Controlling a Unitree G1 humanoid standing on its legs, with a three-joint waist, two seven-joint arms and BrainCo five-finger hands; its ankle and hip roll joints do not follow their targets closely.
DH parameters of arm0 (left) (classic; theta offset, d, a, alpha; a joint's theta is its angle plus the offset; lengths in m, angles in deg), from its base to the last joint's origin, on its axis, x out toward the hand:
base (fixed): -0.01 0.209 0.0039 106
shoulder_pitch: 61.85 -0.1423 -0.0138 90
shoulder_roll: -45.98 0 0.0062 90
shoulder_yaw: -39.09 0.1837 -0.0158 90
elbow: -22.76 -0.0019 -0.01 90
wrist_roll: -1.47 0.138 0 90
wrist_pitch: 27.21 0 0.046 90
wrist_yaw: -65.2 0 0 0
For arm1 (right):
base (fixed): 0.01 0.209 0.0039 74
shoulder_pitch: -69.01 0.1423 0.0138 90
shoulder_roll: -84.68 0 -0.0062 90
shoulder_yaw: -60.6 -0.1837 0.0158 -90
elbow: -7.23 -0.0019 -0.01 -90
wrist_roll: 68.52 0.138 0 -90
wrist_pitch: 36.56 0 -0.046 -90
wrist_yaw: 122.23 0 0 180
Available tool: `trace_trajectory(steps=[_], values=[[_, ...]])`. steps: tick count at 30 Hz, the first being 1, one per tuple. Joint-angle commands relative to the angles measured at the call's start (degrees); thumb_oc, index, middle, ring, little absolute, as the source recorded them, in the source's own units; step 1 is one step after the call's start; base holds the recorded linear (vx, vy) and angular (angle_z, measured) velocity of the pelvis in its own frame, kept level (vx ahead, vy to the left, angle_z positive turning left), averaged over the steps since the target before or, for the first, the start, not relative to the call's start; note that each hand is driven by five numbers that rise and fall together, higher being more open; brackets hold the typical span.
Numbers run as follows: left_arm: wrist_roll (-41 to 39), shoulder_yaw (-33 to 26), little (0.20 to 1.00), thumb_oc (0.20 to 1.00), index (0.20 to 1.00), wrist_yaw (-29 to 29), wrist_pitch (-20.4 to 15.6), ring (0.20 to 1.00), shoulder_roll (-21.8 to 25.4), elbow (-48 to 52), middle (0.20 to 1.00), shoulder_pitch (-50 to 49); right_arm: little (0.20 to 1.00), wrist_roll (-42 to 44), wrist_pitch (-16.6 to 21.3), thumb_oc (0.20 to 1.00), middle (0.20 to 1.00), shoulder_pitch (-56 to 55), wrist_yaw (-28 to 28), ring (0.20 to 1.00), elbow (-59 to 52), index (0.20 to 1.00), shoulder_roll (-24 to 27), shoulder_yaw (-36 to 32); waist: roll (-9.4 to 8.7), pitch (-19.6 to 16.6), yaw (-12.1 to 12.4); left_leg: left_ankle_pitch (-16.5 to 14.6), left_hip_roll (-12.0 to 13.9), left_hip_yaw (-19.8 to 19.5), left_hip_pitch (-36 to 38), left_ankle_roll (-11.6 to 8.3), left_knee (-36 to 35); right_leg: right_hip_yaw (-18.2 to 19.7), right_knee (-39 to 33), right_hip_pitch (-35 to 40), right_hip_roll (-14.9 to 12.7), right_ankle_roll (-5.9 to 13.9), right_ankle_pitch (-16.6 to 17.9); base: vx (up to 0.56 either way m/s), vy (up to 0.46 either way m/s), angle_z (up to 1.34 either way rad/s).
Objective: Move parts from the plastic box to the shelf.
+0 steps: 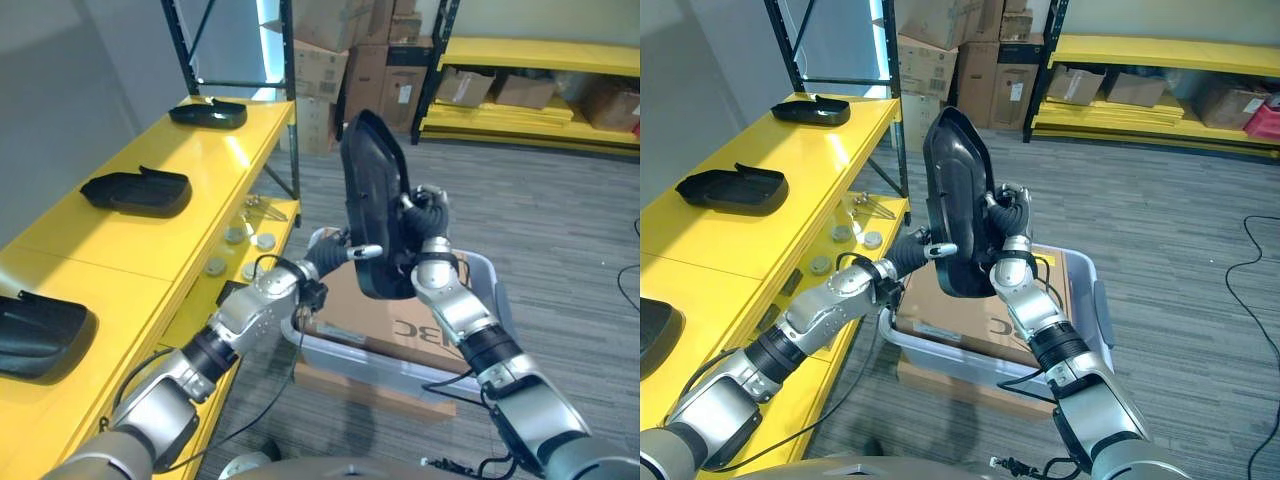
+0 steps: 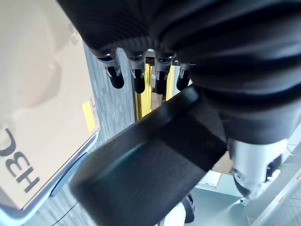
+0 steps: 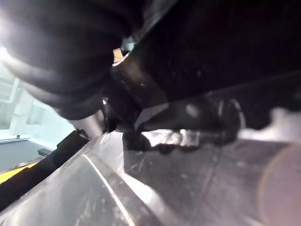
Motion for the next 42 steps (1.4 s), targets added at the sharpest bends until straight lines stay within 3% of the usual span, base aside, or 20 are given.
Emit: trace_trajectory(steps=[1,12,13,15,22,29,36,37,38,42], values=[[-4.2,4.6,1.0,1.0,1.0,-3.8,-0.5,1.0,-6.7,-3.0,1.0,3.9,0.2,-1.3,3.4,0.2,0.2,11.2,1.5,0.2,2.0,0.2,-1.4,1.7,-0.34,-3.9,1.1,-6.1,2.9,-1.9,2.5,-1.57,2.4,-0.6,2.1,-3.4,-1.3,3.32,-1.1,0.0,0.0,0.0],[2.7,8.2,1.0,1.0,1.0,-2.5,-3.7,1.0,-8.3,-6.4,1.0,2.9,0.2,1.1,3.3,0.2,0.2,11.9,2.9,0.2,1.5,0.2,-4.1,2.5,-0.56,-4.1,1.1,-6.4,2.8,-1.7,2.8,-1.36,2.3,-0.5,2.1,-3.2,-1.3,3.36,-1.2,0.0,0.0,0.0],[3.9,8.4,0.824,0.824,0.824,-2.0,-3.9,0.824,-8.2,-6.6,0.824,2.9,0.2,0.9,3.0,0.2,0.2,11.7,2.8,0.2,0.8,0.2,-4.4,2.4,-0.55,-4.1,1.1,-6.5,2.8,-1.6,2.9,-1.37,2.3,-0.5,2.1,-3.2,-1.3,3.39,-1.3,0.0,0.0,0.0],[6.5,8.3,0.2,0.2,0.2,-1.8,-4.7,0.2,-7.9,-7.2,0.2,3.4,0.2,0.7,2.7,0.2,0.2,11.8,2.5,0.2,0.5,0.2,-4.7,2.5,-0.57,-4.2,1.1,-6.5,2.8,-1.6,3.0,-1.36,2.2,-0.5,2.0,-3.1,-1.2,3.37,-1.3,0.0,0.0,0.0],[11.5,7.8,0.2,0.2,0.2,1.0,-7.0,0.2,-6.5,-6.0,0.2,4.6,0.2,0.7,2.2,0.2,0.2,11.6,3.1,0.2,-0.1,0.2,-5.7,3.6,-0.58,-4.2,1.6,-6.5,2.7,-2.0,3.0,-1.33,2.2,-0.8,2.1,-3.1,-1.3,3.47,-1.3,0.0,0.0,0.0],[11.1,6.6,0.2,0.2,0.2,3.4,-7.7,0.2,-6.1,-5.4,0.2,4.7,0.2,1.6,2.2,0.2,0.2,10.8,3.8,0.2,-0.7,0.2,-6.7,3.6,-0.6,-4.2,1.8,-6.4,2.7,-2.1,3.1,-1.32,2.1,-0.9,2.1,-2.9,-1.3,3.42,-1.3,0.0,0.0,0.0],[12.0,5.3,0.2,0.2,0.2,7.4,-11.7,0.2,-6.0,-4.2,0.2,4.2,0.2,2.6,2.3,0.2,0.2,10.1,3.1,0.2,-2.4,0.2,-8.0,3.5,-0.75,-3.9,2.1,-6.5,2.5,-2.5,3.2,-1.26,2.2,-0.9,2.0,-2.8,-1.2,3.32,-1.3,0.0,0.0,0.0],[11.6,4.9,0.2,0.2,0.2,8.6,-12.0,0.2,-6.0,-3.9,0.2,4.2,0.256,3.6,2.4,0.256,0.256,10.0,2.7,0.256,-2.9,0.256,-8.1,3.4,-0.79,-3.8,2.0,-6.5,2.5,-2.5,3.3,-1.29,2.1,-0.8,2.0,-2.7,-1.2,3.29,-1.3,0.0,0.0,0.0],[12.0,4.4,0.2,0.2,0.2,9.6,-12.7,0.2,-5.9,-3.5,0.2,4.1,1.0,4.4,2.1,1.0,1.0,9.7,2.3,1.0,-3.7,1.0,-8.2,3.2,-0.85,-3.8,2.0,-6.5,2.5,-2.4,3.4,-1.28,2.1,-0.8,2.0,-2.7,-1.2,3.25,-1.3,0.0,0.0,0.0],[15.1,2.7,0.2,0.2,0.2,12.5,-14.5,0.2,-5.3,-2.1,0.2,4.7,1.0,9.2,2.4,1.0,1.0,9.0,1.1,1.0,-5.2,1.0,-9.2,2.7,-0.97,-3.6,2.0,-6.4,2.6,-2.5,3.5,-1.35,1.9,-0.8,2.0,-2.6,-1.1,3.11,-1.4,0.01,-0.006,-0.08]])
